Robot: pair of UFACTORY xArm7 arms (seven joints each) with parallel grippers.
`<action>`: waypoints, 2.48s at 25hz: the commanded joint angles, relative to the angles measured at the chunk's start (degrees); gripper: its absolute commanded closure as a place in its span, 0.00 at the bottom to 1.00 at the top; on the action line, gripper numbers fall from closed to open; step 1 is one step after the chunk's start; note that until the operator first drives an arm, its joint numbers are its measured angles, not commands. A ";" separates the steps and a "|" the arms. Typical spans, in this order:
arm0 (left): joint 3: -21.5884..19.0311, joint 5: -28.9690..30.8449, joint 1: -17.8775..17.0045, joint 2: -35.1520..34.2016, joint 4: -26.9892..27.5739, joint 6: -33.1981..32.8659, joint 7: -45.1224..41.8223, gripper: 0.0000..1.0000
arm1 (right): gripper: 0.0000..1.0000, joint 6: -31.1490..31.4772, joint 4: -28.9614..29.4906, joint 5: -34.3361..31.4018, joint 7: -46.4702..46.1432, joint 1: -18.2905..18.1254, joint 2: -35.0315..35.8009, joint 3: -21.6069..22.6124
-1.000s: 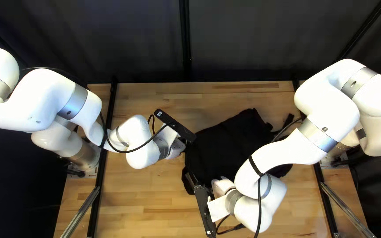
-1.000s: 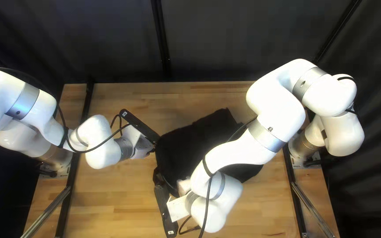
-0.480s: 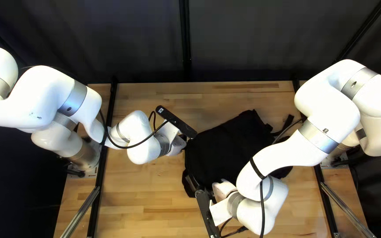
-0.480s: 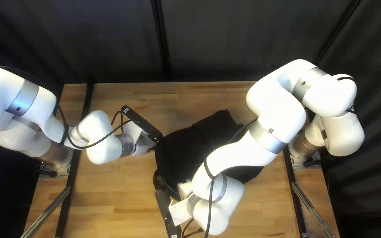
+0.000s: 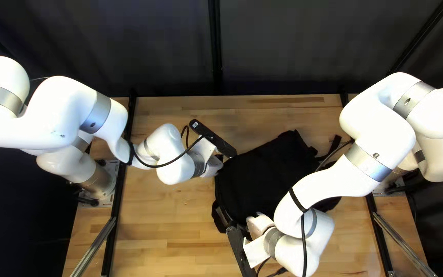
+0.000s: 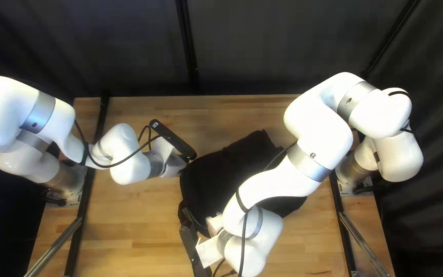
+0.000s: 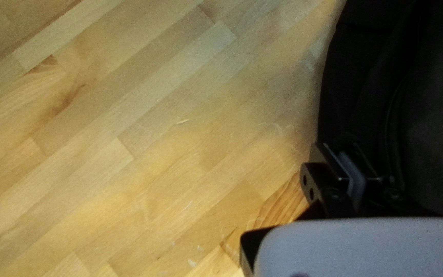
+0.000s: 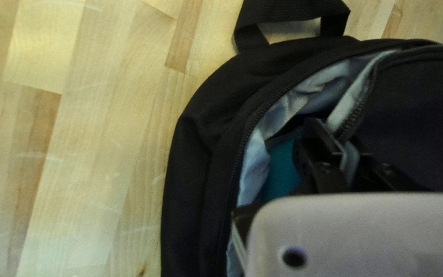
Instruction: Remove a lunch box from a kids backpack
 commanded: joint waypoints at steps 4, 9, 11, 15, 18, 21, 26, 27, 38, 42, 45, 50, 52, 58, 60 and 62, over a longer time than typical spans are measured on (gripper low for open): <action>0.61 -1.37 0.59 1.14 1.27 -1.43 2.35 1.00 | 1.00 -0.12 0.17 -0.02 -0.34 -0.09 0.10 0.00; 0.85 -3.64 0.99 2.94 3.55 -2.45 5.25 1.00 | 1.00 -0.37 -0.24 -0.13 -0.13 -0.15 0.04 -0.02; 0.93 -4.60 1.21 3.80 4.51 -2.93 6.43 1.00 | 1.00 -0.44 -0.59 -0.12 0.04 -0.21 -0.15 -0.01; 0.97 -5.83 1.39 4.01 5.10 -3.07 8.01 1.00 | 1.00 -0.16 -0.94 0.09 0.30 -0.13 -0.48 0.09; 0.76 -5.98 1.12 2.40 4.03 -1.89 7.87 0.00 | 1.00 0.28 -1.35 0.56 0.18 -0.32 -1.21 0.19; -0.14 -5.74 0.45 -2.41 0.65 1.47 7.11 0.00 | 1.00 1.07 -2.19 1.77 -0.50 -0.91 -2.89 0.43; -3.07 -7.22 -1.05 -11.53 -5.41 9.15 6.08 0.00 | 1.00 2.40 -3.23 4.53 -1.74 -2.38 -5.33 0.48; -3.67 -7.64 -1.40 -12.67 -6.13 10.34 5.87 0.00 | 1.00 2.62 -3.35 4.95 -1.86 -2.57 -5.65 0.50; -17.85 -11.59 -9.55 -14.85 -16.99 21.00 -15.07 0.00 | 1.00 5.14 -7.32 13.61 -2.24 -6.25 -13.18 0.32; -20.55 -9.72 -11.55 -10.29 -17.41 20.81 -23.76 0.00 | 1.00 5.80 -6.83 15.95 -3.77 -7.99 -14.42 -0.40; -21.78 -7.71 -12.21 -7.46 -16.70 20.95 -28.08 0.00 | 1.00 6.29 -6.41 18.65 -5.38 -10.16 -16.24 -1.45; -21.69 -4.92 -11.85 -6.18 -15.98 20.79 -29.76 0.00 | 1.00 8.48 -6.72 23.19 -5.37 -11.92 -20.19 -2.29; -21.56 -5.12 -11.79 -7.18 -15.78 21.24 -28.40 0.00 | 1.00 9.35 -7.22 24.38 -5.23 -12.21 -21.60 -2.44; -21.56 -7.91 -12.23 -10.14 -14.79 23.21 -22.88 0.00 | 1.00 10.55 -11.36 28.85 -4.84 -13.71 -26.68 -3.55; -21.55 -7.93 -12.23 -10.04 -14.57 23.22 -22.55 0.00 | 1.00 9.95 -12.99 30.02 -4.12 -14.01 -27.50 -3.82; -21.55 -7.93 -12.23 -10.04 -14.57 23.22 -22.55 0.00 | 1.00 9.40 -14.12 30.92 -3.50 -14.15 -27.99 -3.93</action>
